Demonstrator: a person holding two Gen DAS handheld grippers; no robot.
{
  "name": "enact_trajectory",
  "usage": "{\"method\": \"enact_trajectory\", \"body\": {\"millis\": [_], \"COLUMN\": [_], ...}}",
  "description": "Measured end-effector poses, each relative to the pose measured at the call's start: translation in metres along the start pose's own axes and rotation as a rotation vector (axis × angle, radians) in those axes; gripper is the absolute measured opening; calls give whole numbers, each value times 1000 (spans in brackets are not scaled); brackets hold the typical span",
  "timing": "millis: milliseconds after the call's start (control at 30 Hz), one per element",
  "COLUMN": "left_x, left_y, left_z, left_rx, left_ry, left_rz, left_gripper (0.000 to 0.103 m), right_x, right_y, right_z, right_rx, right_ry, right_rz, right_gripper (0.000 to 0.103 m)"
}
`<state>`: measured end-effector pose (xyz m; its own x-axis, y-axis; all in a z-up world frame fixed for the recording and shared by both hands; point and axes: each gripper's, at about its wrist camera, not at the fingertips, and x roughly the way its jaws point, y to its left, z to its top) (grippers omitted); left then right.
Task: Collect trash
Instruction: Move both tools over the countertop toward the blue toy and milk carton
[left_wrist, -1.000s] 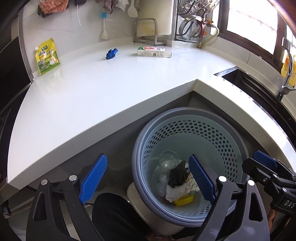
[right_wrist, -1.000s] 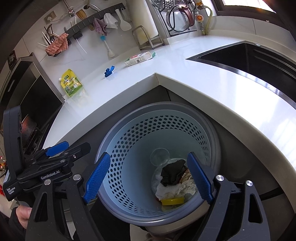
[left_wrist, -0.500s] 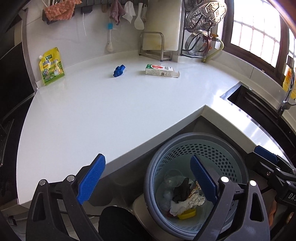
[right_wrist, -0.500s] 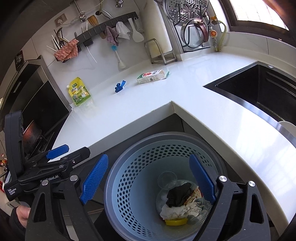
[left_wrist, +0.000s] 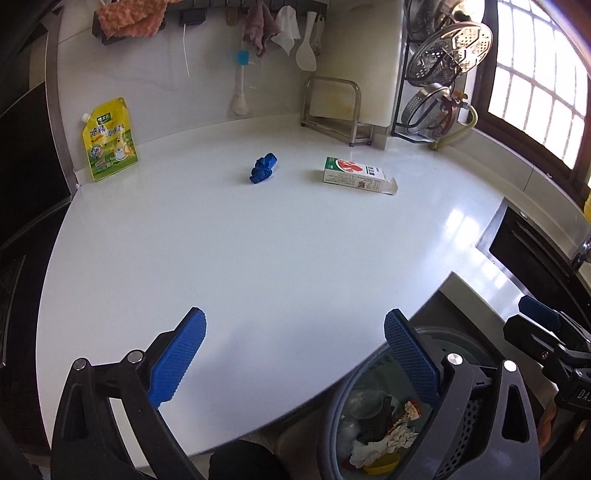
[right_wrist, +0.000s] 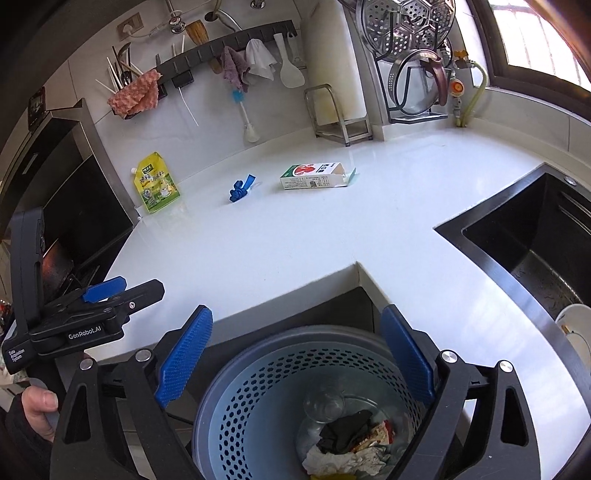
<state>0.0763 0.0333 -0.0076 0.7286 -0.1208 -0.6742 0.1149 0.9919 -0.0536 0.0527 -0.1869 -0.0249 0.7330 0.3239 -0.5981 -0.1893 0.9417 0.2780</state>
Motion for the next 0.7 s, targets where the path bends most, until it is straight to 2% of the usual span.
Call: {"method": "enact_trajectory", "body": {"millis": [433,700], "left_x": [65,117], "left_y": [26,40], "left_z": [84,119], "left_rx": [3,-33], "left_ry": [-48,-18], "left_rz": [70,77], "left_gripper": [97,97], "right_x": [83,150], "right_y": [0,-6], "right_z": [93,144], "right_rx": [-166,-242], "right_ry": [64,118], "right_rz": [-4,9], "right_gripper": [89,89]}}
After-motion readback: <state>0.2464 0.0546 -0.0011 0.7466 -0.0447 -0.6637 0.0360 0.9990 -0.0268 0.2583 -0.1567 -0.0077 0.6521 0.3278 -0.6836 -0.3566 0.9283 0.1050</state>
